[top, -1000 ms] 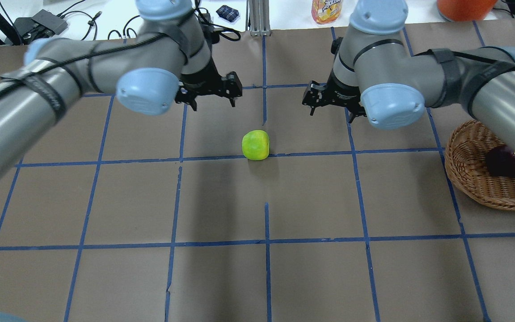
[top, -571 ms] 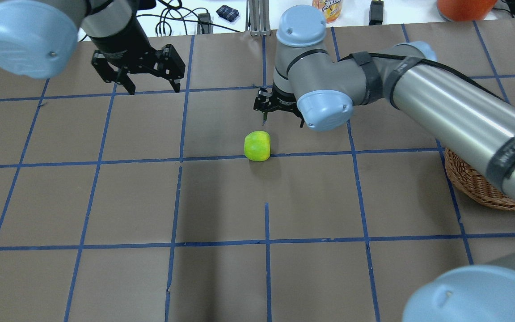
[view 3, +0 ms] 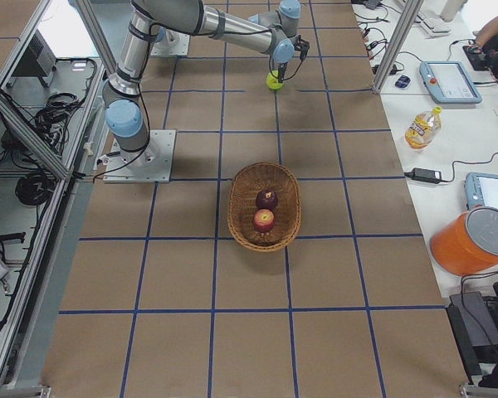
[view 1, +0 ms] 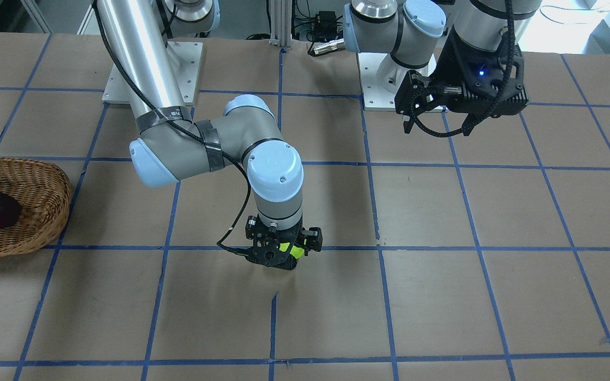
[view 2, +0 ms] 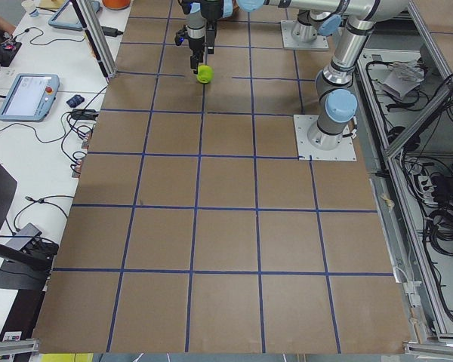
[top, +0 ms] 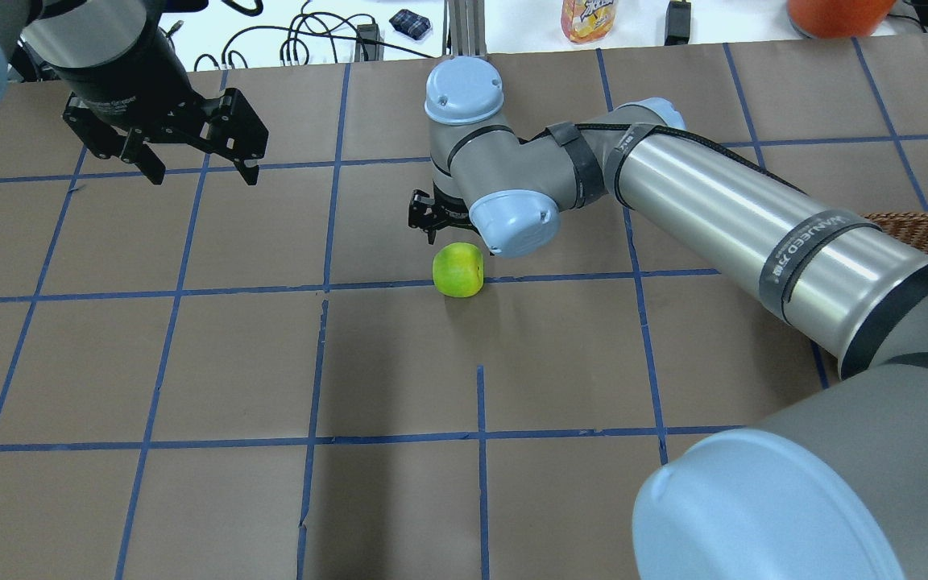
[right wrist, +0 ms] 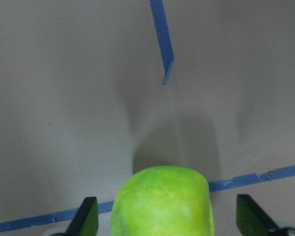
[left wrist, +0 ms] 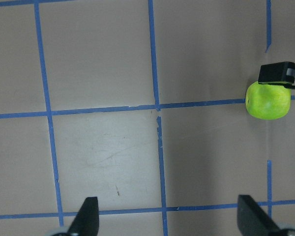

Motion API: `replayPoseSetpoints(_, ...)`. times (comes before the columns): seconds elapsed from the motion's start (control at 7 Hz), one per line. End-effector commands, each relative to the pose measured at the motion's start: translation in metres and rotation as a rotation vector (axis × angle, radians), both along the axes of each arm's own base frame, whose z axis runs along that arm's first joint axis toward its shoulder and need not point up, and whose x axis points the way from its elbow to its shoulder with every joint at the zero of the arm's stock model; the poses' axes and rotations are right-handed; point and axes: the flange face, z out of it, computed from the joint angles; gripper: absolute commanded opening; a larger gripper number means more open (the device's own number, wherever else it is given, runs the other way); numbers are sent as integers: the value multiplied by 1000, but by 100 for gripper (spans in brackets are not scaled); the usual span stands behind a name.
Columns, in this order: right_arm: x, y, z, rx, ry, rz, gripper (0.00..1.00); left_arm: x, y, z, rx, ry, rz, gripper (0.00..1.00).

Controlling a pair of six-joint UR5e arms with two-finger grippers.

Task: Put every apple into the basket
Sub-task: 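Lower the right gripper onto the green apple and grasp it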

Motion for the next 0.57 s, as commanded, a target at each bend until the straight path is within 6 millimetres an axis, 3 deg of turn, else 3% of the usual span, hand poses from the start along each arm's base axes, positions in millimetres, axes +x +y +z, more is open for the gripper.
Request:
replayPoseSetpoints(0.0, 4, 2, -27, 34, 22, 19, 100, 3, -6, 4, -8, 6, 20, 100)
replayPoseSetpoints(0.14, 6, 4, -29, 37, 27, 26, 100, 29, -18, 12, -20, 0, 66, 100)
replayPoseSetpoints(0.29, 6, 4, -28, 34, 27, 53, 90, 42, -24, 20, -22, 13, 93, 100)
replayPoseSetpoints(0.43, 5, 4, -27, 29, 29, 91, 67, 44, -27, 20, -23, 27, 98, 100)
